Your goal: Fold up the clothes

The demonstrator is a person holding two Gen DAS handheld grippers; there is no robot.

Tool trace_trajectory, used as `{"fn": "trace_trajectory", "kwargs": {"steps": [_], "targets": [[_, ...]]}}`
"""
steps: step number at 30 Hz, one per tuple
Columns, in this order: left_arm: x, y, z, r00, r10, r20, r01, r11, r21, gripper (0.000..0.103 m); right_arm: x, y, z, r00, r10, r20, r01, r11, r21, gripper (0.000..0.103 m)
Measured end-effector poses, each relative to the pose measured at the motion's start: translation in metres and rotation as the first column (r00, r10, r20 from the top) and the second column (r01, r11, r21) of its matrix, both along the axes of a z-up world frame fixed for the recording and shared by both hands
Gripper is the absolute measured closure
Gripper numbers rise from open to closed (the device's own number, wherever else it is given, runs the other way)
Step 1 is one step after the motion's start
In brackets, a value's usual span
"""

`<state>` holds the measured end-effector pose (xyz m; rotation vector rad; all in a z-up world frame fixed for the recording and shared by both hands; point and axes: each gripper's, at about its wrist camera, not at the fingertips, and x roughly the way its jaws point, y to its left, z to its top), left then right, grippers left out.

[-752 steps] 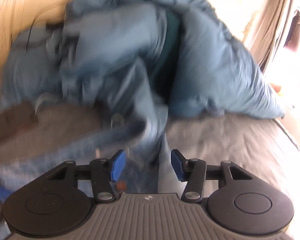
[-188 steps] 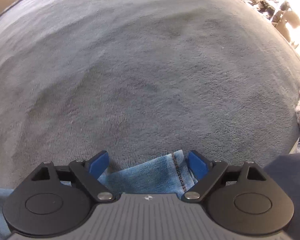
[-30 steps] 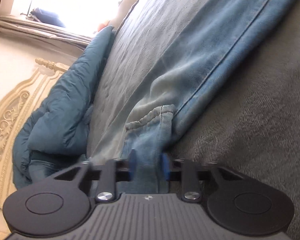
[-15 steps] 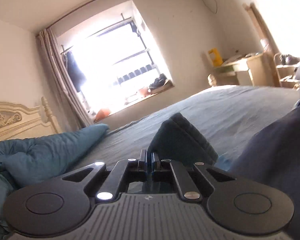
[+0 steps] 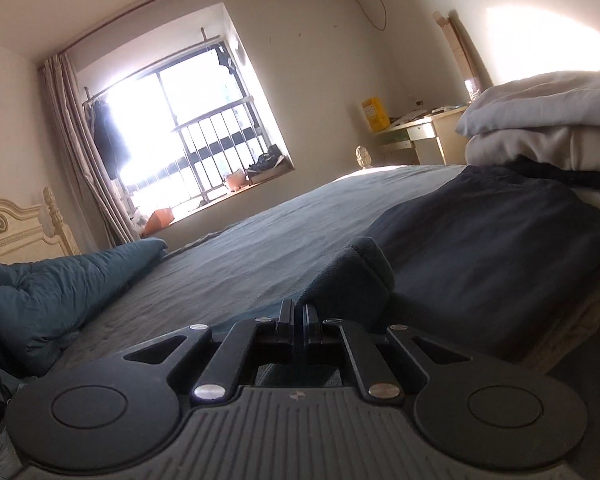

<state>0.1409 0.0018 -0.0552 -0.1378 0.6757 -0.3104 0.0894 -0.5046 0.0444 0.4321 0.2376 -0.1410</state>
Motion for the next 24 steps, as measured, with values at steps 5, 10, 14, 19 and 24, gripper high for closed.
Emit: {"fn": "trace_trajectory", "kwargs": {"steps": [5,10,14,19,24], "targets": [[0.002,0.002,0.0,1.0,-0.007,-0.007,0.007,1.0,0.001,0.051,-0.051,-0.009,-0.028,0.999,-0.036,-0.04,0.038,0.999,0.037,0.094],[0.002,0.003,0.006,1.0,-0.004,-0.026,0.004,1.0,0.006,0.051,-0.075,-0.037,-0.065,0.97,-0.166,-0.178,0.186,0.977,0.105,0.079],[-0.008,0.007,0.009,0.999,0.004,-0.046,-0.004,1.0,-0.001,0.05,-0.101,-0.046,-0.05,0.971,-0.208,-0.114,0.22,0.97,0.103,0.073],[-0.031,0.025,0.011,0.998,0.031,-0.062,-0.036,0.997,-0.072,0.05,-0.082,0.002,-0.009,0.997,-0.065,-0.049,0.064,0.997,-0.031,0.066],[-0.043,0.056,0.009,0.991,0.108,-0.083,-0.121,0.977,-0.175,0.05,-0.014,0.085,0.014,0.951,0.305,-0.059,-0.31,0.943,-0.12,0.06]]}}
